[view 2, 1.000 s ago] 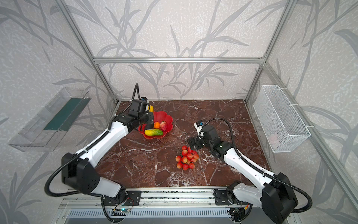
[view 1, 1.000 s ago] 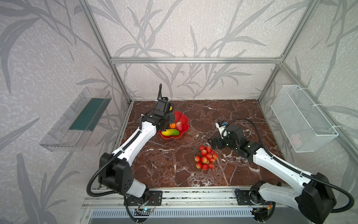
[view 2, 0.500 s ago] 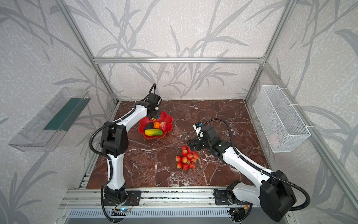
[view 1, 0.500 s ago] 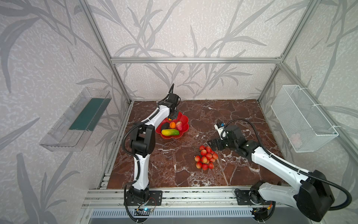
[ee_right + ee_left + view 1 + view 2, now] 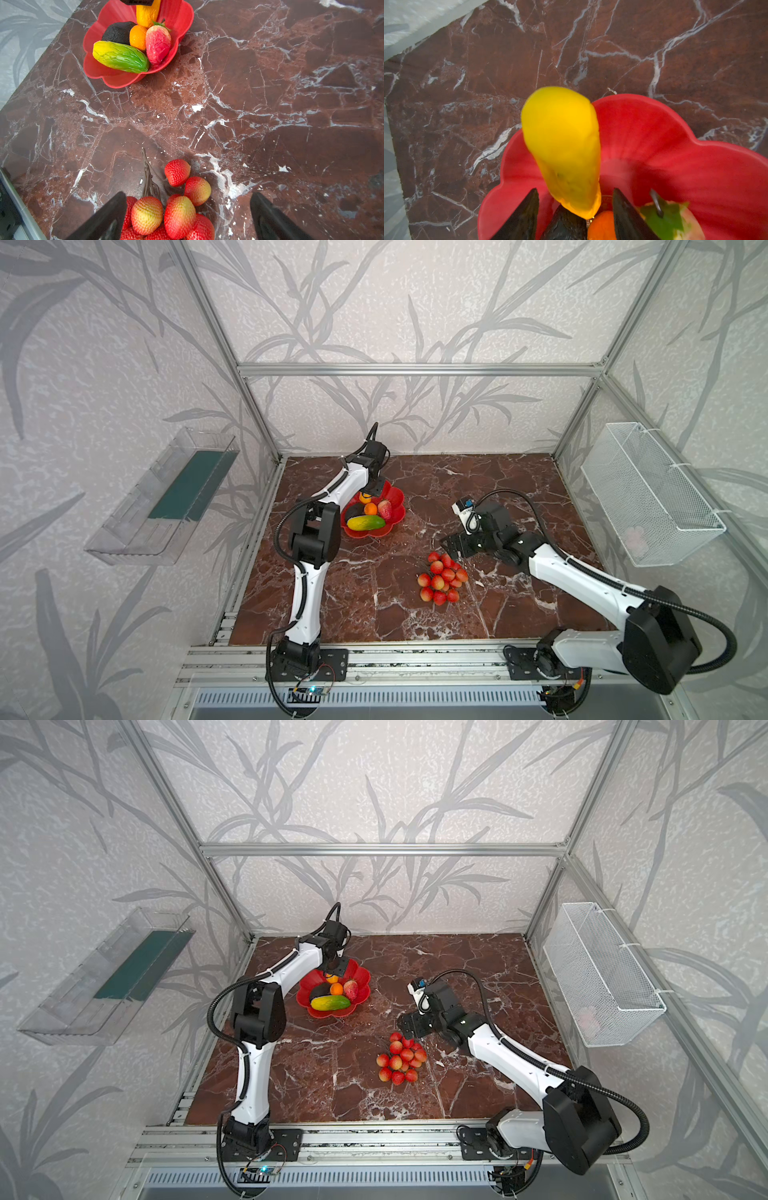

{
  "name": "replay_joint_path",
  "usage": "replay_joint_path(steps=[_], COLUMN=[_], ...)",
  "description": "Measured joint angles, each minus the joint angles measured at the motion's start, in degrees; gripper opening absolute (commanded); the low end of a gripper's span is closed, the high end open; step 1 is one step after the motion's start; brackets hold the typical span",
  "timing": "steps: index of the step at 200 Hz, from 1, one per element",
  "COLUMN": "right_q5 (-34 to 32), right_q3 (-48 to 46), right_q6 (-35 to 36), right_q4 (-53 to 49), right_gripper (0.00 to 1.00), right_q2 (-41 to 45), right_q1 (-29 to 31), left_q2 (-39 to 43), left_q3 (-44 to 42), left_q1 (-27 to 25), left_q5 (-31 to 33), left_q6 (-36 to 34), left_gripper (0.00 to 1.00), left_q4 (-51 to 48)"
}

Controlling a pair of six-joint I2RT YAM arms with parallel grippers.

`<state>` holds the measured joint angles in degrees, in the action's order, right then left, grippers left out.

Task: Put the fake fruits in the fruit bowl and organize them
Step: 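Lift the papaya into the red bowl and open the left gripper, then draw the left arm back while the right gripper moves over the strawberry bunch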

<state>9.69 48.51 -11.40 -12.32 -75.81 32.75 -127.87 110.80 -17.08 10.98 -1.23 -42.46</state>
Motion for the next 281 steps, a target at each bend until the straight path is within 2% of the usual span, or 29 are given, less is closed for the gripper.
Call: replay_joint_path(steps=[34,65,90,120,161,205,264,281], right_q5=[0.48,0.79,0.04,-1.29,-3.21,-5.38,-6.43,-6.19], right_q3=[3.37,7.82,10.67,12.81,15.78,17.40,18.29,18.29], right_q6=[1.81,4.20,6.58,8.72,10.25,11.04,11.13,11.04], right_q4=[-0.68,-2.43,-4.17,-6.03,-7.41,-7.52,-7.43,-7.48], right_gripper=[0.85,0.80,0.72,0.62,0.53,0.36,0.00,0.00], right_q2=[-4.11,-9.20,-14.14,-19.52,-26.88,-31.32,-31.95,-31.95], right_q1=[2.40,6.84,10.47,13.79,16.04,16.70,16.92,16.92], left_q2=[7.63,22.69,40.89,63.60,83.93,94.66,102.14,103.06], left_q3=[-3.39,-11.78,-27.30,-47.54,-64.94,-71.49,-73.90,-73.92], left_q1=[0.00,0.00,0.00,0.17,0.33,0.35,0.35,0.35], left_q5=[-1.27,-1.79,-2.25,-2.99,-4.50,-7.69,-8.57,-8.59], left_q6=[1.27,3.63,6.95,12.70,20.59,27.61,30.99,31.23], left_gripper=[0.62,0.65,0.73,0.76,0.79,0.80,0.81,0.81], left_q4=[1.18,6.43,16.02,24.24,25.77,21.92,17.05,16.28])
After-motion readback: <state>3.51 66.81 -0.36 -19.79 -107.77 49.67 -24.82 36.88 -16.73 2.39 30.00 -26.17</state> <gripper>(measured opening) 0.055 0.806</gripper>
